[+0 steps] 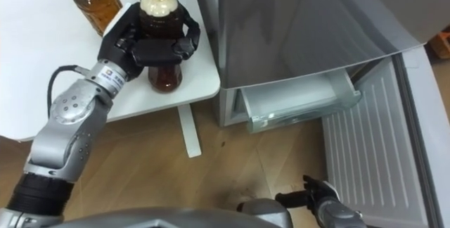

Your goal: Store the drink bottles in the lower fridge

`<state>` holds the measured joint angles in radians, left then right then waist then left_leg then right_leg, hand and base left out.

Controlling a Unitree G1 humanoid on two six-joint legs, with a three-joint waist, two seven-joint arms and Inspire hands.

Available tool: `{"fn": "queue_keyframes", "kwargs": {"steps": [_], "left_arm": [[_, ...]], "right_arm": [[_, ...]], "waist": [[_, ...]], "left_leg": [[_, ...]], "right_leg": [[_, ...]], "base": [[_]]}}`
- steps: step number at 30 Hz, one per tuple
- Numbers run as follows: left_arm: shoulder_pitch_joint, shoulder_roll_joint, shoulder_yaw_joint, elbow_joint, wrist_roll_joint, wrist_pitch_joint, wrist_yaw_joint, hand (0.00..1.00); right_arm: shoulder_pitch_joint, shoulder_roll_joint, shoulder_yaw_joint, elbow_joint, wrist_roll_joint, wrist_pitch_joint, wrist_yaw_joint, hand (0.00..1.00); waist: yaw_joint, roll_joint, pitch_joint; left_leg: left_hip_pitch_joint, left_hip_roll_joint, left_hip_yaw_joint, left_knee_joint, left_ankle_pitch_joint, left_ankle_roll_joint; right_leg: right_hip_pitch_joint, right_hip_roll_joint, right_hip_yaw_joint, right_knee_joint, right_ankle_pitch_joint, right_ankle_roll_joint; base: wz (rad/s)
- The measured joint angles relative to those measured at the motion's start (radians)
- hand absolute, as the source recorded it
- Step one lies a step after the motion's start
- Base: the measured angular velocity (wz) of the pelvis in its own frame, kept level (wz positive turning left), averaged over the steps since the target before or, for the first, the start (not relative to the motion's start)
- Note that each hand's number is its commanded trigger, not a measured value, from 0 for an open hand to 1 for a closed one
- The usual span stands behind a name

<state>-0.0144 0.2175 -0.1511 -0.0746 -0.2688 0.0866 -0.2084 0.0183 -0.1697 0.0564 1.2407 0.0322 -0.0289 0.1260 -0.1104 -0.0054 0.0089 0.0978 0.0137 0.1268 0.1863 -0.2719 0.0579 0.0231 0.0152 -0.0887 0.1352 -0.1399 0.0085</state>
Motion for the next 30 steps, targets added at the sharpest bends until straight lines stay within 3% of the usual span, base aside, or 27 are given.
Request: {"fn": "queue_keyframes", "kwargs": {"steps": [9, 12, 13, 14, 15, 16, 17, 18, 19, 21, 22, 23, 26, 30], "left_arm": [[0.003, 0.000, 0.000, -0.064, -0.001, 0.001, -0.012, 1.00], [0.005, 0.002, -0.001, -0.099, 0.000, 0.001, -0.010, 1.00], [0.005, 0.004, 0.000, -0.105, 0.000, 0.001, -0.008, 1.00], [0.007, 0.000, -0.005, -0.106, -0.008, 0.001, -0.003, 1.00], [0.006, -0.013, -0.019, -0.107, -0.028, 0.000, -0.008, 1.00], [0.004, -0.020, -0.025, -0.115, -0.028, -0.002, -0.013, 1.00], [0.017, -0.029, -0.032, -0.117, -0.032, -0.007, -0.017, 1.00], [0.020, -0.024, -0.033, -0.104, -0.032, -0.006, -0.014, 1.00], [0.020, -0.023, -0.030, -0.091, -0.032, -0.006, -0.011, 1.00], [0.026, -0.022, -0.006, -0.071, -0.034, -0.003, 0.006, 1.00], [0.028, -0.026, 0.004, -0.069, -0.035, -0.003, 0.005, 1.00], [0.033, -0.035, 0.011, -0.068, -0.035, 0.000, 0.005, 1.00], [0.033, -0.051, 0.012, -0.085, -0.058, -0.001, -0.001, 1.00], [0.040, -0.048, -0.012, -0.092, -0.118, -0.001, -0.019, 1.00]], "right_arm": [[0.000, -0.003, 0.020, 0.005, 0.003, 0.001, -0.002, 0.00], [-0.011, -0.009, 0.034, 0.018, 0.001, 0.000, -0.002, 0.00], [-0.015, -0.007, 0.040, 0.023, 0.002, 0.000, -0.003, 0.00], [-0.018, 0.003, 0.049, 0.037, 0.004, -0.001, -0.004, 0.00], [-0.010, -0.005, 0.043, 0.042, 0.009, -0.003, -0.003, 0.00], [-0.009, -0.011, 0.034, 0.043, 0.009, -0.003, -0.002, 0.00], [-0.005, -0.011, 0.031, 0.057, 0.005, 0.004, 0.000, 0.00], [-0.006, -0.006, 0.036, 0.059, -0.003, 0.007, 0.000, 0.00], [-0.007, -0.005, 0.041, 0.057, -0.007, 0.007, 0.000, 0.00], [-0.008, -0.006, 0.043, 0.042, -0.007, 0.007, -0.007, 0.00], [-0.010, -0.007, 0.045, 0.039, -0.008, 0.007, -0.007, 0.00], [-0.012, -0.012, 0.046, 0.033, -0.008, 0.009, -0.011, 0.00], [-0.022, -0.016, 0.075, 0.027, -0.007, 0.022, -0.010, 0.00], [-0.030, -0.019, 0.120, -0.002, -0.009, 0.026, -0.014, 0.00]], "waist": [[0.010, 0.003, -0.0009], [0.013, 0.008, -0.0045], [0.020, -0.001, 0.0008], [0.022, -0.032, 0.0108], [0.017, -0.039, 0.0082], [0.016, -0.023, 0.0027], [0.051, -0.040, -0.0015], [0.078, -0.045, -0.0016], [0.094, -0.046, -0.0019], [0.119, -0.035, 0.0041], [0.117, -0.030, 0.0063], [0.099, -0.020, 0.0003], [0.091, -0.008, -0.0019], [0.090, -0.008, -0.0022]], "left_leg": [[0.017, 0.000, 0.001, 0.016, 0.000, 0.000], [0.022, -0.004, 0.007, 0.030, 0.002, -0.004], [-0.001, -0.011, 0.015, 0.075, 0.002, -0.007], [-0.092, -0.025, 0.061, 0.218, -0.004, -0.039], [-0.161, -0.021, 0.057, 0.113, 0.011, -0.044], [-0.196, -0.006, 0.070, 0.059, 0.060, 0.002], [-0.194, -0.015, 0.098, 0.076, 0.078, -0.006], [-0.182, -0.015, 0.103, 0.077, 0.078, -0.005], [-0.176, -0.014, 0.091, 0.078, 0.078, -0.005], [-0.151, -0.010, -0.024, 0.070, 0.077, -0.006], [-0.149, -0.010, -0.031, 0.069, 0.075, -0.010], [-0.136, -0.008, -0.030, 0.059, 0.080, -0.023], [-0.104, -0.004, -0.014, 0.018, 0.087, -0.033], [-0.099, -0.001, -0.019, 0.012, 0.089, -0.037]], "right_leg": [[0.043, -0.013, -0.020, -0.003, 0.000, 0.000], [0.051, -0.020, -0.024, 0.000, 0.000, 0.000], [0.059, -0.033, -0.014, -0.003, 0.001, -0.002], [0.078, -0.078, 0.074, -0.017, 0.001, -0.001], [0.069, -0.095, 0.104, -0.012, -0.004, 0.007], [0.056, -0.098, 0.102, 0.001, -0.017, 0.027], [0.040, -0.117, 0.092, 0.017, -0.041, 0.054], [0.044, -0.118, 0.052, 0.016, -0.042, 0.055], [0.045, -0.114, 0.036, 0.015, -0.044, 0.053], [0.002, -0.088, 0.000, -0.020, -0.023, 0.034], [-0.010, -0.084, -0.001, -0.015, 0.005, 0.026], [0.001, -0.083, -0.025, 0.005, 0.009, 0.027], [0.016, -0.063, -0.051, 0.001, 0.008, 0.025], [0.015, -0.059, -0.062, 0.006, 0.001, 0.012]], "base": [[0.09], [0.17], [0.27], [0.67], [0.86], [0.64], [0.15], [-0.14], [-0.24], [-0.26], [0.18], [0.33], [0.09], [-0.01]]}}
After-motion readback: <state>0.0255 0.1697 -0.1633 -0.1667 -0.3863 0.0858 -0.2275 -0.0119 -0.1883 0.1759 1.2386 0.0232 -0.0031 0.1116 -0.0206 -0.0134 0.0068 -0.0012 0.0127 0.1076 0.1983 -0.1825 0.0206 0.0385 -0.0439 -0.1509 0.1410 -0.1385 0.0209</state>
